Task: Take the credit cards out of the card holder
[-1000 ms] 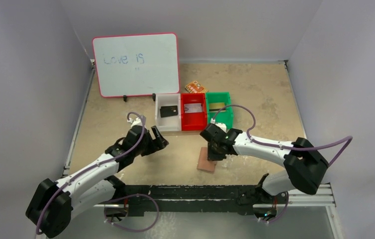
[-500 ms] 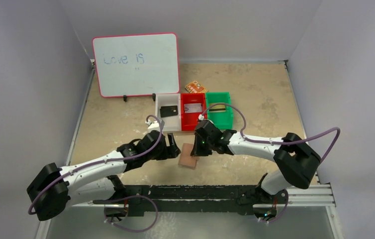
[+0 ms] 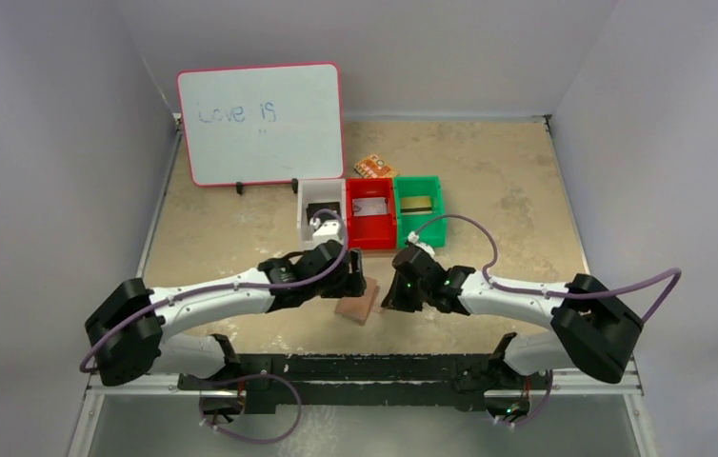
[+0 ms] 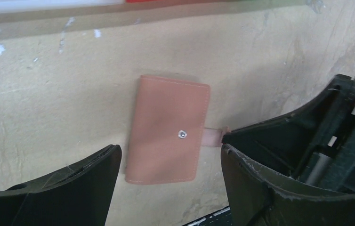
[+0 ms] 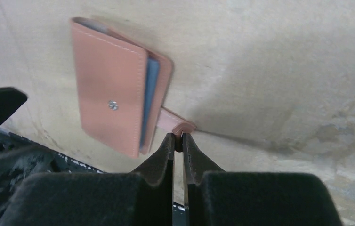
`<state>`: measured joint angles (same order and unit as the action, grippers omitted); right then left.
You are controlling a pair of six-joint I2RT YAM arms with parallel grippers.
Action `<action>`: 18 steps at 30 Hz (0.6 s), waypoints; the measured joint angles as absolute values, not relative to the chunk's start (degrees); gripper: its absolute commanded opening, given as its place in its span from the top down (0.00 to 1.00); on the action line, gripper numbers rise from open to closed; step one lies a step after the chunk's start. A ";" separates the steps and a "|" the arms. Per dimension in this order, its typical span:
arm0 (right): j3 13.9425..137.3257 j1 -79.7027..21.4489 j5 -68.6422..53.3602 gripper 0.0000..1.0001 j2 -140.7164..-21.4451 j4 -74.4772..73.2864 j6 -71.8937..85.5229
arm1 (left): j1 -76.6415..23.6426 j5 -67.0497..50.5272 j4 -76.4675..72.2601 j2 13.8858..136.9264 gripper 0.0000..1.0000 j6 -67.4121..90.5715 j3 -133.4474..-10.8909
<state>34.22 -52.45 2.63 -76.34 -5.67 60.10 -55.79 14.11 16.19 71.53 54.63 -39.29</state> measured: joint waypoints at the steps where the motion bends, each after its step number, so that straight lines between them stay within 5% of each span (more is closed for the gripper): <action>1: 33.34 -52.45 2.94 0.95 -76.29 -5.61 61.19 | -56.84 14.85 17.02 72.84 0.22 54.15 -40.97; 12: 27.44 -52.45 4.58 0.75 -73.06 -2.59 66.89 | -65.87 26.61 28.45 85.86 0.21 51.40 -54.35; 18: 25.54 -52.45 5.02 0.83 -71.22 -1.37 68.60 | -66.89 30.55 33.17 87.85 0.21 51.94 -55.64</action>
<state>25.54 -52.45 5.02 -71.22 -1.37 68.60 -66.89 30.55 33.17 87.85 51.94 -55.64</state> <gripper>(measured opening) 0.227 0.786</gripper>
